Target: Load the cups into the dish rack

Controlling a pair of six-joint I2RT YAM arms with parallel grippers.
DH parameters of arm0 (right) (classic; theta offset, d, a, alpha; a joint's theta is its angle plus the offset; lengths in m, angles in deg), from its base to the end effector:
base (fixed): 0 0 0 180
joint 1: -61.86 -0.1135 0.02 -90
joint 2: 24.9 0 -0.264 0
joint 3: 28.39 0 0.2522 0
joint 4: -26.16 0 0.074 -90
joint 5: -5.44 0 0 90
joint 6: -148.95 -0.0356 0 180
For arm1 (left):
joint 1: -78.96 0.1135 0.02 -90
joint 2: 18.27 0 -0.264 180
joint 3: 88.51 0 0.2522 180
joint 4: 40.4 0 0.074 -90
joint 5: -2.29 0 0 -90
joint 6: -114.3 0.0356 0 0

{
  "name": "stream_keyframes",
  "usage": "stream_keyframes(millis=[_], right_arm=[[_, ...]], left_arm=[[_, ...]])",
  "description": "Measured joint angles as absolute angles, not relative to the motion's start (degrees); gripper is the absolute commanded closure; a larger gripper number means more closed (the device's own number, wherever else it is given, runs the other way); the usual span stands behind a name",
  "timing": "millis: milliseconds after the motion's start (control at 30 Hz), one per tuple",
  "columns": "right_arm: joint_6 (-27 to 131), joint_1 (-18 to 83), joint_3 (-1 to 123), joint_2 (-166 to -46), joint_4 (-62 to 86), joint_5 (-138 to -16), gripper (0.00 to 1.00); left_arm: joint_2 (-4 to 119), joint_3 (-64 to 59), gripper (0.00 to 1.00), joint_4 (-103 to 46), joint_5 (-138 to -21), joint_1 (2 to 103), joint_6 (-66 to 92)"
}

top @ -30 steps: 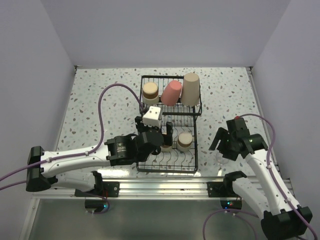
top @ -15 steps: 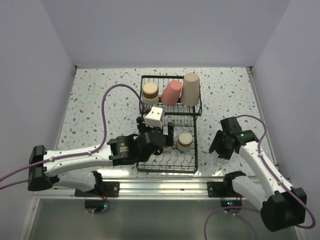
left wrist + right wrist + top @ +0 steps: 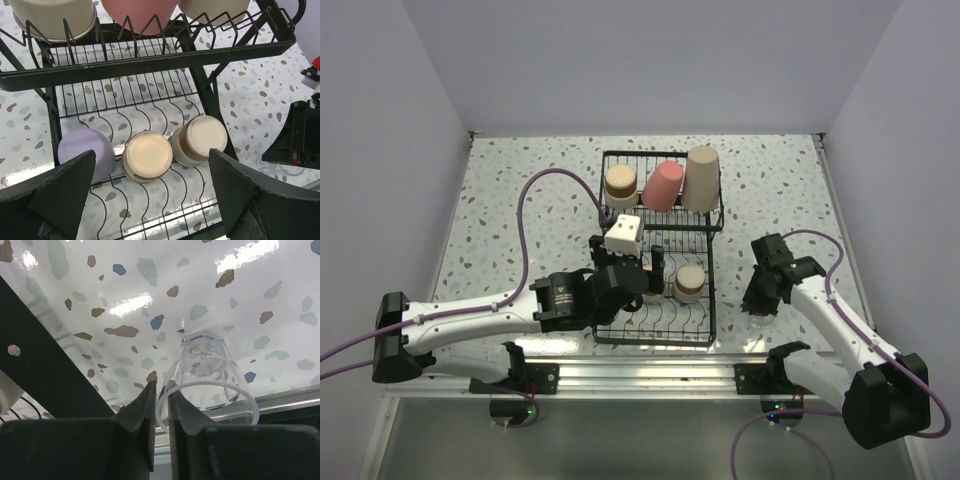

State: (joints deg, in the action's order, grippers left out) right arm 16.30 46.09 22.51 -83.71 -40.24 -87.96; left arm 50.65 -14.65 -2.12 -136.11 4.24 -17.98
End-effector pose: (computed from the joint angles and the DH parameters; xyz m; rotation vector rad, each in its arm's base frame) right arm 0.1572 0.0422 0.1992 0.6788 2.7901 0.1187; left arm 0.0936 -0.2417 0.3279 0.0893 1.9669 -0.4303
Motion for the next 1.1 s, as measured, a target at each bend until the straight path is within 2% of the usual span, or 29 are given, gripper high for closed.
stream_keyframes(millis=[33, 333, 800, 1100], right_arm=[[16.28, 45.96, 22.49, -83.71, -40.24, -88.09, 1.00], [16.17, 45.65, 24.46, -81.63, -43.41, -89.55, 1.00], [16.74, 45.37, 45.64, -75.77, -53.38, -88.87, 1.00], [17.68, 45.37, 59.54, -75.40, -53.53, -77.88, 1.00]], left_arm=[[50.35, -14.65, 0.03, -1.82, -136.13, 4.27, -18.22], [49.63, -14.65, 0.03, -1.19, -136.11, 4.24, -19.22], [50.00, -10.72, 0.00, 2.49, -136.50, 3.76, -20.14], [48.91, -7.68, 0.00, 2.42, -134.47, 3.50, -20.14]])
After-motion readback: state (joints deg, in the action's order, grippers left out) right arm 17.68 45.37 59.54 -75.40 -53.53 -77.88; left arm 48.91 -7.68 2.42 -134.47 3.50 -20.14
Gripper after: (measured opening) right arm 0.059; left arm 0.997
